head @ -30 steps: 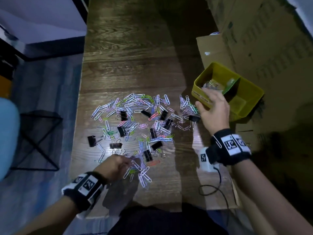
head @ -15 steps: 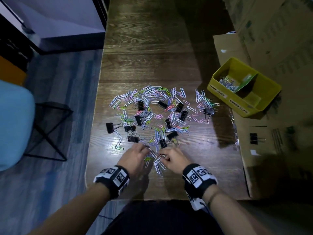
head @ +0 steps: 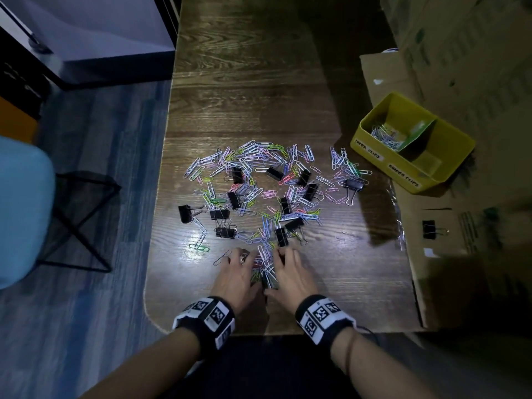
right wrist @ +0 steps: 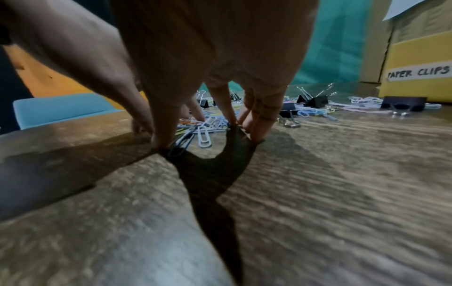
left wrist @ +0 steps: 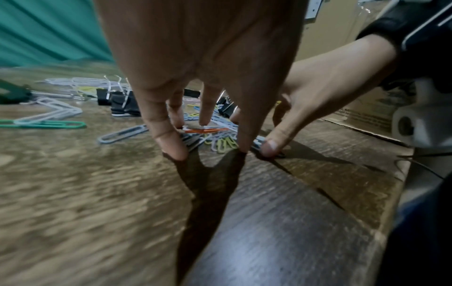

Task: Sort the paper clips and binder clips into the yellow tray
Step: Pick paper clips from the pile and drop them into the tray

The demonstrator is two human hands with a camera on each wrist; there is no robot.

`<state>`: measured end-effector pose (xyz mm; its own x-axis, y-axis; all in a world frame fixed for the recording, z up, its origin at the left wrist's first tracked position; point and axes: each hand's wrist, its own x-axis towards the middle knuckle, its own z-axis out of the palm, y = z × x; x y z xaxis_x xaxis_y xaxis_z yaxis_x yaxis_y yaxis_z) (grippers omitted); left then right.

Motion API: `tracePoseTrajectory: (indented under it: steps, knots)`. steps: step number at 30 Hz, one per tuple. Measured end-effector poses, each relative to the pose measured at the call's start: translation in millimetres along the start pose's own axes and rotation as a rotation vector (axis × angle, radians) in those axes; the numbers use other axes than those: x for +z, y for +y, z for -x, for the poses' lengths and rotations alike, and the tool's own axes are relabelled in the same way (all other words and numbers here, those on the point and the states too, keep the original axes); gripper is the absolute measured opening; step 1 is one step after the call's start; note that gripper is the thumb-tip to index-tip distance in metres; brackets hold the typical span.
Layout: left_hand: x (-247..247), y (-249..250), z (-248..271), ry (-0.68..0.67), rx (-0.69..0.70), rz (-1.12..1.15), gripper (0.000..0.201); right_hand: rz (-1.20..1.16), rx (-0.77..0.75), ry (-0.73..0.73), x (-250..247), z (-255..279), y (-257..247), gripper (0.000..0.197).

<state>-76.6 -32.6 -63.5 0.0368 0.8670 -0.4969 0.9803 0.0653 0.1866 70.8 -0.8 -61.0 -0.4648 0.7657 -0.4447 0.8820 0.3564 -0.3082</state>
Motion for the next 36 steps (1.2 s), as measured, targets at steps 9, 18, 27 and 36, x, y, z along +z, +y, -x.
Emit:
tracePoseTrajectory:
  steps: [9,18,27,36]
  knots:
    - [3.0,10.8,-13.0,0.026,0.175,0.043,0.032,-0.156,0.028,0.022,3.8,-1.3,-3.5,0.054]
    - [-13.6,-7.7,-22.7,0.028,0.251,0.248,0.018,-0.072,-0.01,-0.095,-8.5,-3.8,7.0,0.05]
    - [-24.6,-11.8,-35.8,-0.014,0.274,0.253,0.02,0.16,-0.118,-0.18,-32.0,-8.6,3.3,0.036]
    - [-35.7,-14.9,-49.2,-0.03,0.136,0.411,0.013,-0.168,-0.029,-0.213,-28.9,-18.2,34.4,0.023]
